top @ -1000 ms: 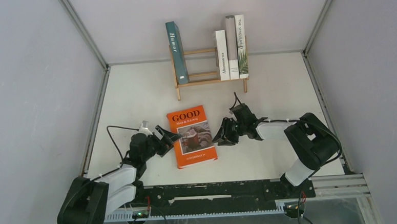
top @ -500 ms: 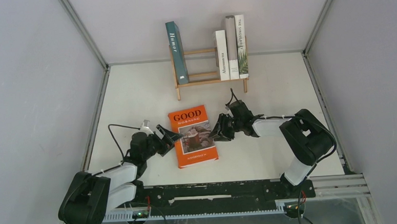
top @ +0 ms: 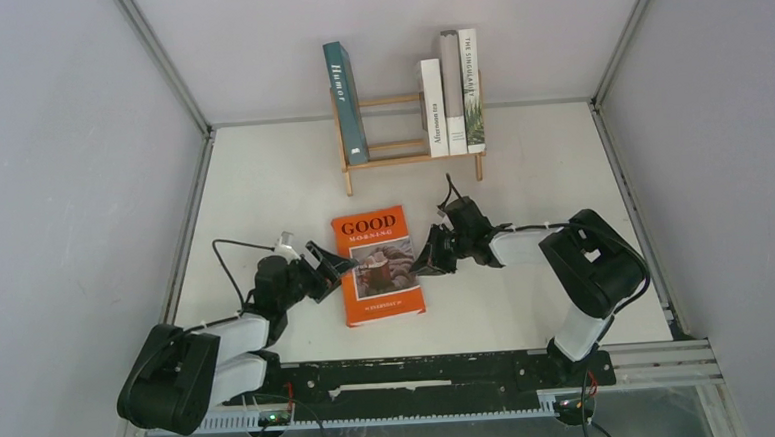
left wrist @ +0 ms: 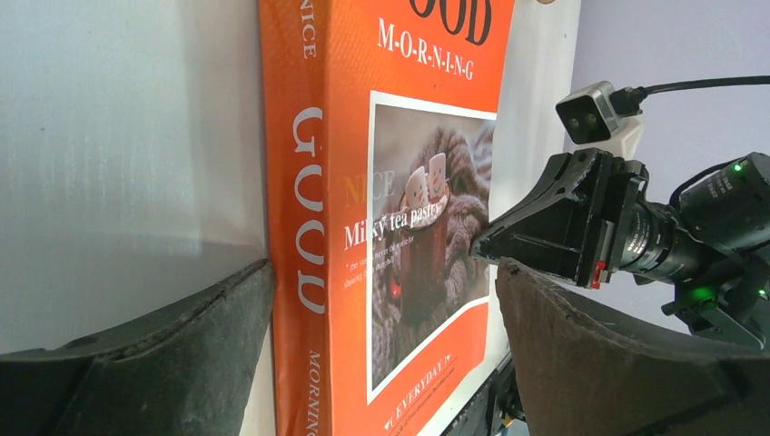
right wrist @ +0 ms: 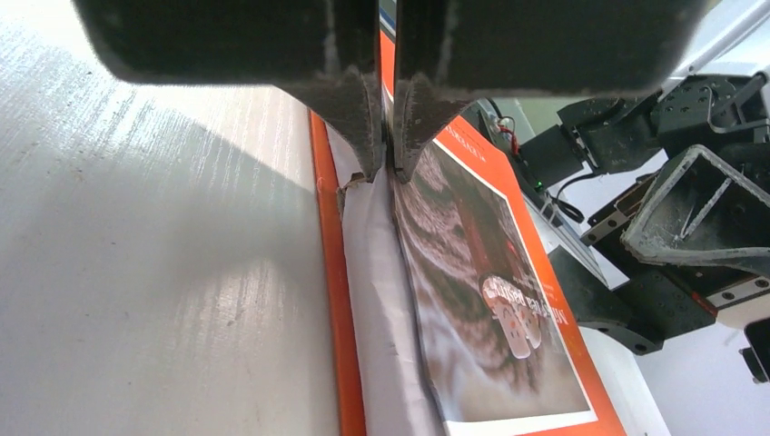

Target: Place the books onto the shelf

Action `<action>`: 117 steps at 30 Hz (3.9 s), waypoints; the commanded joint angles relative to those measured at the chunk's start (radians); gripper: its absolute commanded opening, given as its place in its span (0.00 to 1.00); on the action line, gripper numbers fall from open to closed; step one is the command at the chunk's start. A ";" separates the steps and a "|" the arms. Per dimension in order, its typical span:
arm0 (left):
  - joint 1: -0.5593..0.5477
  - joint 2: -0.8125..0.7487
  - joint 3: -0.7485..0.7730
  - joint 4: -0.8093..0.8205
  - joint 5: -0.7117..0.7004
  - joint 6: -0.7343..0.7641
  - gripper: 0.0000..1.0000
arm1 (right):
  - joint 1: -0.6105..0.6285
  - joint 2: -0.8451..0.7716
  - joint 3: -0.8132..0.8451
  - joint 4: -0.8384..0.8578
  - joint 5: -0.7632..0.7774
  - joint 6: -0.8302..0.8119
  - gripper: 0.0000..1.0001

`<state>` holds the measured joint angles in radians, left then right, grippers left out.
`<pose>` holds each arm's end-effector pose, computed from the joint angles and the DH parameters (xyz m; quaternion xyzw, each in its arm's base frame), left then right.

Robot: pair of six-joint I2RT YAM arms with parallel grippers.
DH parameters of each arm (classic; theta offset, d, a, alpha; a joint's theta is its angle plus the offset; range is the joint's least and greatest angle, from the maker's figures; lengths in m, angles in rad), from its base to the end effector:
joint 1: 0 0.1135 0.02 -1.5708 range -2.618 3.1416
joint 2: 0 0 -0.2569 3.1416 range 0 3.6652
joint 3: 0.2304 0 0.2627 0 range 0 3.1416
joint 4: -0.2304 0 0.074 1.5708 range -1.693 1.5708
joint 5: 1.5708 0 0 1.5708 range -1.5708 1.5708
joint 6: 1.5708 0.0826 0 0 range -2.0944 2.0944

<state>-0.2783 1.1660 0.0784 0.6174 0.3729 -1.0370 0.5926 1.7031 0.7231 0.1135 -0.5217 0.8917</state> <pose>0.2084 -0.0908 0.0827 -0.2201 0.8139 -0.4392 0.3101 0.2594 0.2243 0.0782 0.0472 0.9100 0.4036 0.0820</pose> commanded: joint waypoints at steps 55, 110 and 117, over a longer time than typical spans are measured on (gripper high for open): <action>0.019 -0.315 -0.118 -0.157 0.135 -0.037 0.73 | 0.134 0.019 0.009 0.338 -0.200 0.262 0.00; 0.012 -0.933 0.067 -0.858 -0.185 -0.005 0.23 | 0.032 -0.141 0.007 0.035 -0.162 0.026 0.35; -0.031 -0.946 0.214 -0.959 -0.284 0.026 0.24 | 0.002 -0.251 0.006 -0.104 -0.062 -0.071 0.35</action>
<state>-0.2810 0.2398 0.1600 -0.3000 0.1589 -1.0454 0.6094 1.5333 0.7101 0.0834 -0.6510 0.9043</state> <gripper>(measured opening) 0.247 0.354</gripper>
